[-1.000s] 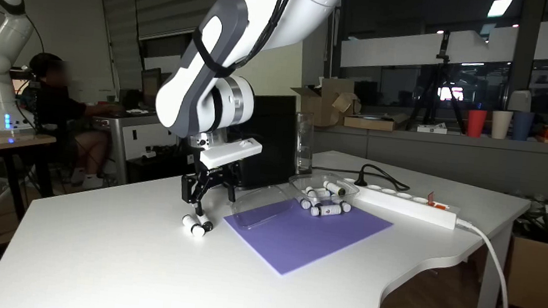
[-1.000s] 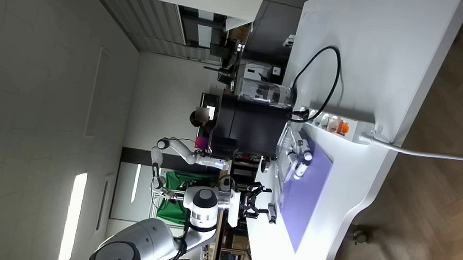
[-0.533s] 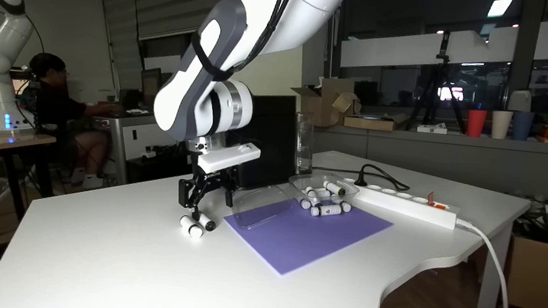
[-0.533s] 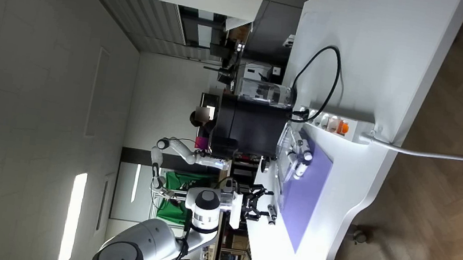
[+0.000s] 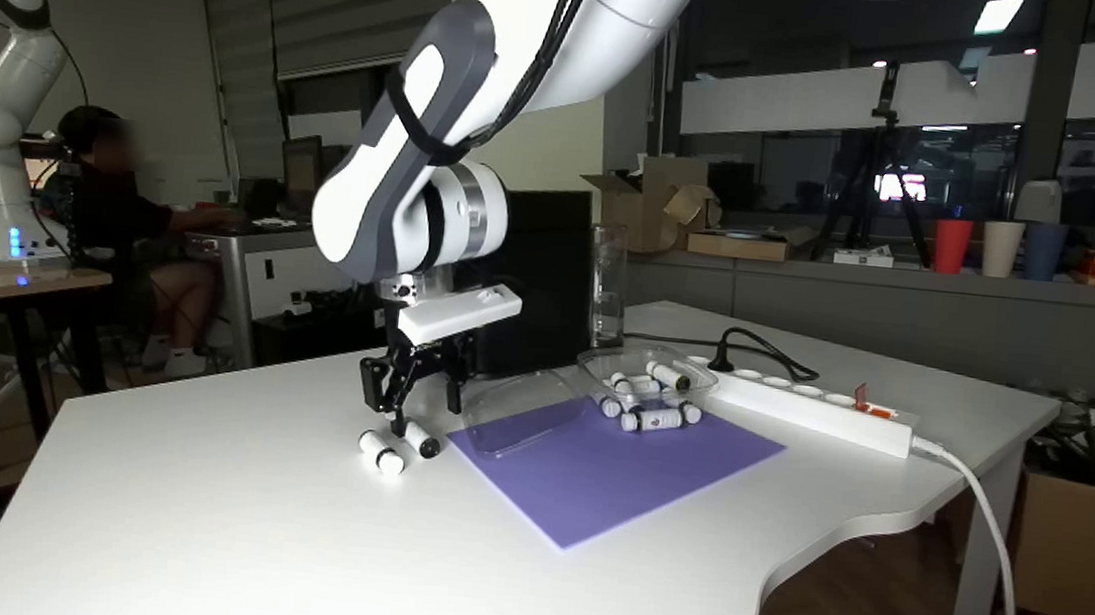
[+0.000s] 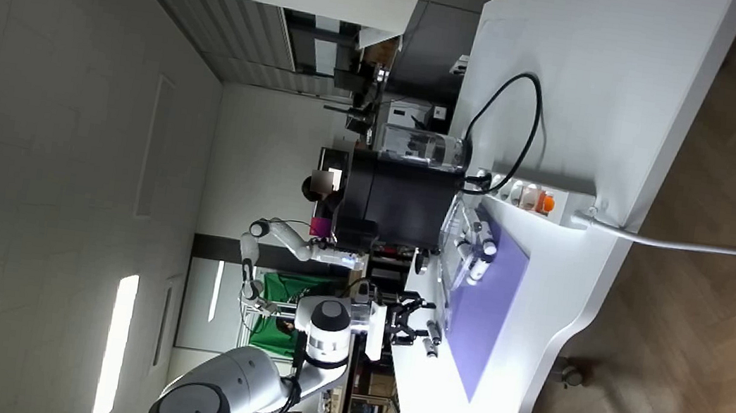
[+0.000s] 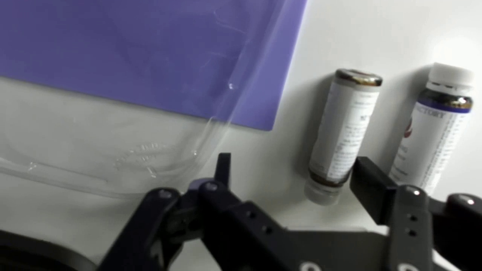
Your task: Put the right bottle on the table into the colourless bowl
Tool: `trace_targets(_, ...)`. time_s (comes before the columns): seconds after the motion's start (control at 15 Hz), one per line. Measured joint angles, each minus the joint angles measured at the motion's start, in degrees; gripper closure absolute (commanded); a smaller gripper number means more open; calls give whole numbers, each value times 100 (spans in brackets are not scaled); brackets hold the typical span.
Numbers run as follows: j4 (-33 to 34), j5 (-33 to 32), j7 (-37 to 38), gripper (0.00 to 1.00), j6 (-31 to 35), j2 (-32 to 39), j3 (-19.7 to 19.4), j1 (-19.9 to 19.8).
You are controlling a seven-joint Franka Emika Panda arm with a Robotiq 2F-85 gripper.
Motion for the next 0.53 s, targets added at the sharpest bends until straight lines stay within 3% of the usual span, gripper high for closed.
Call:
trace_targets(0.47,28,6,0,97,36,0,7,-32)
trace_targets(0.53,30,14,0,94,29,0,11,-43)
